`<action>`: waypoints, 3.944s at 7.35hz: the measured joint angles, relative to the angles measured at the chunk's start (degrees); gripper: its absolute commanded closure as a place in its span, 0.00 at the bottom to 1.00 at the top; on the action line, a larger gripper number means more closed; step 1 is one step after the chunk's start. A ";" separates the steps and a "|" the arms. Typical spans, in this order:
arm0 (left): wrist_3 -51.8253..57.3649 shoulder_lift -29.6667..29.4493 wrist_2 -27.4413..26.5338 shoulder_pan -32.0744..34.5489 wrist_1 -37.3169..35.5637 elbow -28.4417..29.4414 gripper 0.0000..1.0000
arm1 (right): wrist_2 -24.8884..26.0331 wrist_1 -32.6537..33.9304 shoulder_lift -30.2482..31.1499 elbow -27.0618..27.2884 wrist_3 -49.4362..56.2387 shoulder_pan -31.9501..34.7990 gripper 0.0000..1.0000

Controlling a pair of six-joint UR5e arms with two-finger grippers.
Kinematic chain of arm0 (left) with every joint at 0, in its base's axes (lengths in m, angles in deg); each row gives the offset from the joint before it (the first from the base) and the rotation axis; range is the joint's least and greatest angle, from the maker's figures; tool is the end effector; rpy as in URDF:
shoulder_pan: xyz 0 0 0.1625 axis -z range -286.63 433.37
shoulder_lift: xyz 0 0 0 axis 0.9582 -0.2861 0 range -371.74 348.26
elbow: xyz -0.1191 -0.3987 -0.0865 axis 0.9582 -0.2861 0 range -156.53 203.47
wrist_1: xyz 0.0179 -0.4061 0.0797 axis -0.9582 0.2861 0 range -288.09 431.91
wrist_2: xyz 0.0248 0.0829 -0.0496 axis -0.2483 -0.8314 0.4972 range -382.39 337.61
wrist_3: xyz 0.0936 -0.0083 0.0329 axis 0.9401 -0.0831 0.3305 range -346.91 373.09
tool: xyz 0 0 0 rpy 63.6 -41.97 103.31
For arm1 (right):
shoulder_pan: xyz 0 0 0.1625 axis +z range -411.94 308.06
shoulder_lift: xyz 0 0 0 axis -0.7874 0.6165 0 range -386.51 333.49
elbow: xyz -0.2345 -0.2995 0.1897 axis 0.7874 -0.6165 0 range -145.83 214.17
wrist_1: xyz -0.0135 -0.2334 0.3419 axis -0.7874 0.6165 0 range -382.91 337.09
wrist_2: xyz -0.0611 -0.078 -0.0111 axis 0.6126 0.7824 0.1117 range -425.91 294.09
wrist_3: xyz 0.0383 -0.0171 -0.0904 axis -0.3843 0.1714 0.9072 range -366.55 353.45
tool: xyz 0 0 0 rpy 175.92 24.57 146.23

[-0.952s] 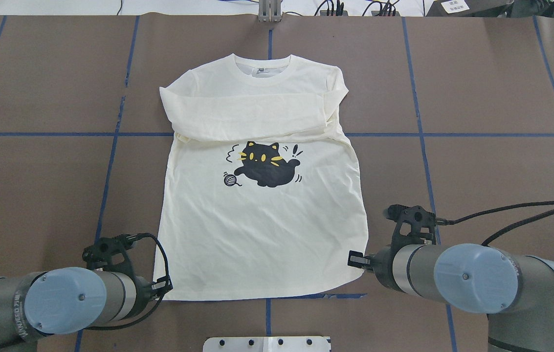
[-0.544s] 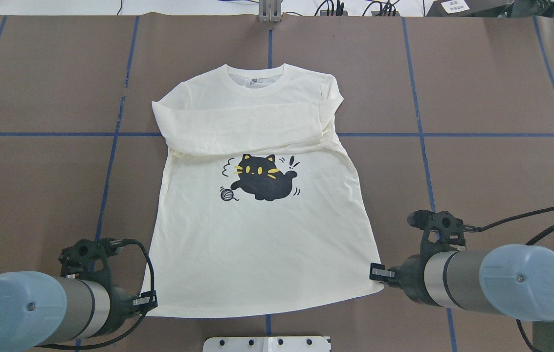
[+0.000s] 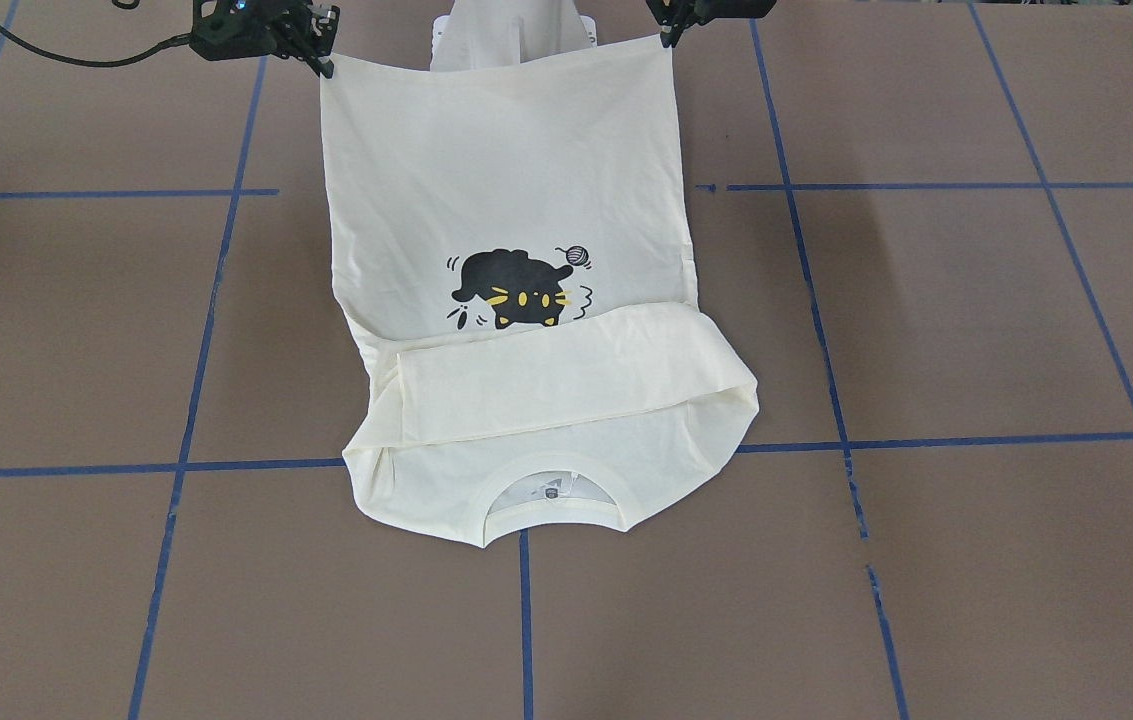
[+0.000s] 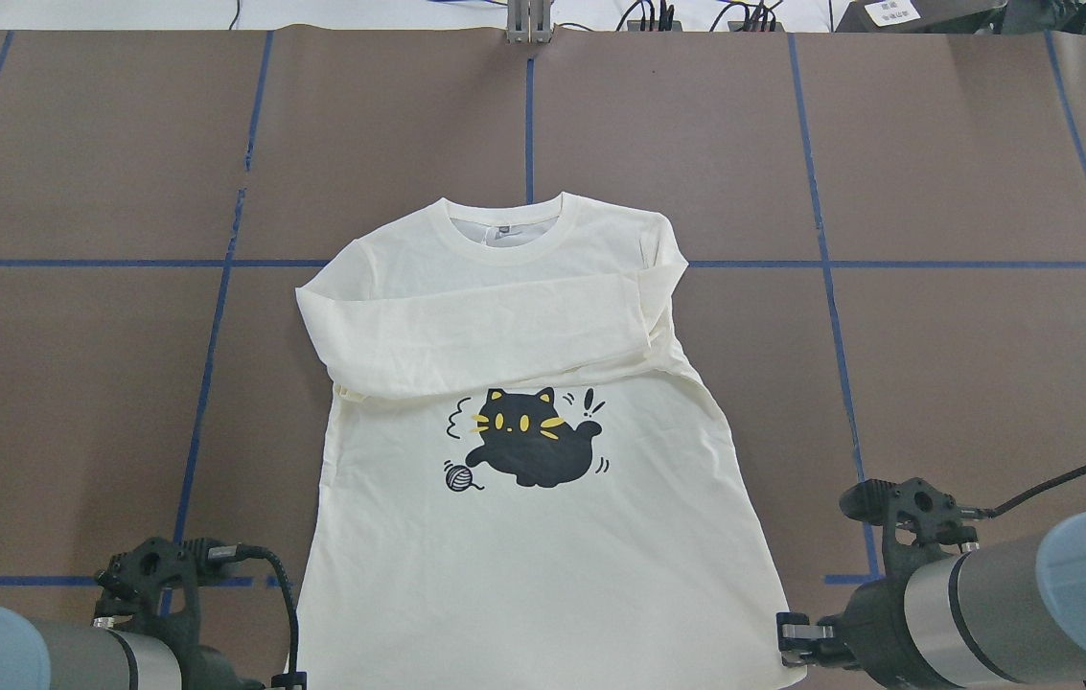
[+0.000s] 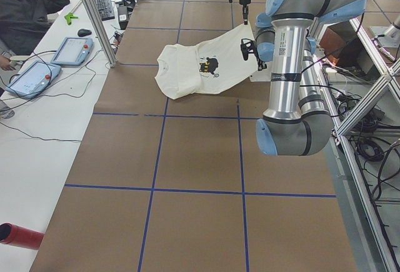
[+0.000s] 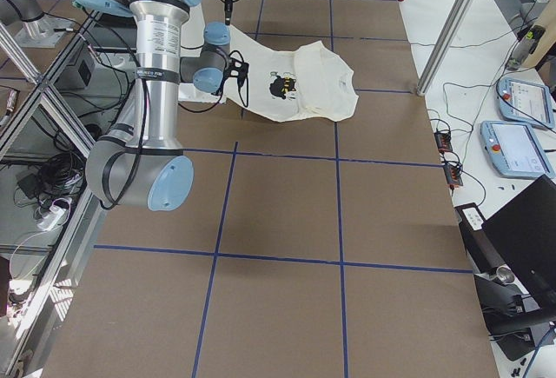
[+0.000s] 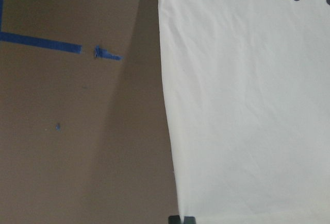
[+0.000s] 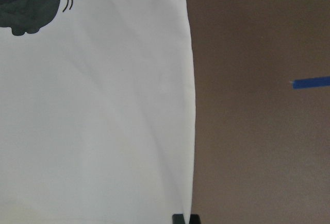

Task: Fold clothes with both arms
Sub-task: 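Lift the hem with both grippers and fold it toward the collar, then lay the hem down near the collar and open both grippers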

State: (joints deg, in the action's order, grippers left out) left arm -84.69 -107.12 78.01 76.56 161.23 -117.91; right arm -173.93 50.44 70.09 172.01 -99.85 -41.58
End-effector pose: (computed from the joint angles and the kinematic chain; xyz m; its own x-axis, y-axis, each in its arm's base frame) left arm 0.3847 -0.1370 0.2295 0.5650 -0.1649 -0.8085 -0.0186 0.9770 -0.2123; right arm -0.3547 -0.1689 0.2921 0.5269 0.1520 0.8362 0.0566 0.9754 -0.2130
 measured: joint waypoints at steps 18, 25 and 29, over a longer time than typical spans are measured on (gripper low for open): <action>23.39 -24.38 9.95 40.99 8.77 48.20 1.00 | -10.78 -4.92 -44.27 -57.21 14.72 37.32 1.00; 22.96 -25.46 8.15 40.97 11.19 51.20 1.00 | -10.65 -7.54 -45.13 -61.72 14.72 37.23 1.00; 21.35 -26.56 8.06 40.90 11.13 52.00 0.00 | -10.92 -8.08 -44.94 -61.22 14.68 37.01 0.00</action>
State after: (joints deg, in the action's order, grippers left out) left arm -63.34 -133.68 86.07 117.46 172.35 -65.91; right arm -184.85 42.35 25.14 110.79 -85.17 -4.57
